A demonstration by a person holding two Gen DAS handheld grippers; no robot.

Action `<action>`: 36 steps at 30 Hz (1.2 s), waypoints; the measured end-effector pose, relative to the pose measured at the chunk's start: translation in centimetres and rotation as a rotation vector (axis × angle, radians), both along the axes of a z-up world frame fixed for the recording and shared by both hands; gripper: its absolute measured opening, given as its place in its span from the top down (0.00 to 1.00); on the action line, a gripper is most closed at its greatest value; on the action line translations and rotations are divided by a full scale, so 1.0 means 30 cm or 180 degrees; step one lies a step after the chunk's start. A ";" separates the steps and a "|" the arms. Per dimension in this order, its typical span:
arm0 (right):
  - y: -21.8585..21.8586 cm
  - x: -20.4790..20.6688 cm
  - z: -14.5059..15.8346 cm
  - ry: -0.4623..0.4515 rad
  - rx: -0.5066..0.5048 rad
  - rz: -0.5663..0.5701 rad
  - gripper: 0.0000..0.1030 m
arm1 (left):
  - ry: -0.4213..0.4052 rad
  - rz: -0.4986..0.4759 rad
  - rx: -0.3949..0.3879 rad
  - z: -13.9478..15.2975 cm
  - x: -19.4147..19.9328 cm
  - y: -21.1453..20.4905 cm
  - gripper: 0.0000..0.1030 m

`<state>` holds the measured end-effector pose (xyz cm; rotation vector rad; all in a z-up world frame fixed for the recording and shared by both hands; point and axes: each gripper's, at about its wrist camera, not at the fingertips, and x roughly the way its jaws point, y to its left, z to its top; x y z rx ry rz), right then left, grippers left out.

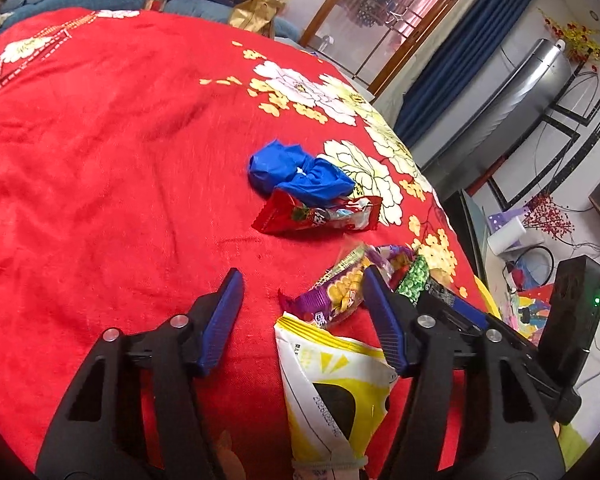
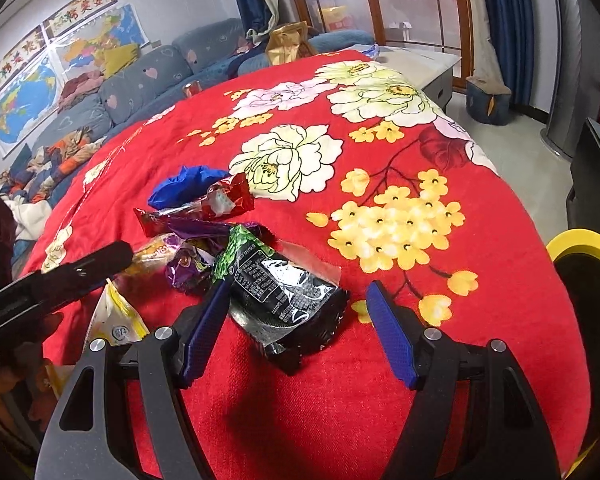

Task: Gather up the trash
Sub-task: 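Grasp the yellow-white snack bag with the left tool while the right tool grasps the black-green wrapper, then carry the snack bag and black-green wrapper with both tools over the bin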

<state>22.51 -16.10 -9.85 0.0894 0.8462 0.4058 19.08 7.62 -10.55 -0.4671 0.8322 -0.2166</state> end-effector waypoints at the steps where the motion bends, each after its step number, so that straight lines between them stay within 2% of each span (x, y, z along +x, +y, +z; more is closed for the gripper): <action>1: 0.000 0.006 -0.002 0.0009 0.0013 0.0010 0.47 | 0.0004 -0.0011 0.0000 -0.001 0.000 -0.003 0.52; 6: -0.009 -0.008 -0.002 0.0021 0.0061 0.0031 0.57 | 0.0004 -0.0116 0.0027 0.000 -0.001 -0.029 0.60; 11: -0.014 -0.036 0.004 -0.0011 0.0059 0.0053 0.61 | 0.0006 -0.0280 0.0104 0.003 -0.012 -0.066 0.65; 26: -0.068 -0.115 0.022 -0.0011 0.0145 -0.0027 0.67 | -0.0155 -0.0682 0.0711 0.061 -0.061 -0.226 0.68; 36: -0.126 -0.133 0.033 -0.0011 0.0199 -0.0142 0.69 | -0.0165 -0.0715 0.0615 0.071 -0.103 -0.248 0.67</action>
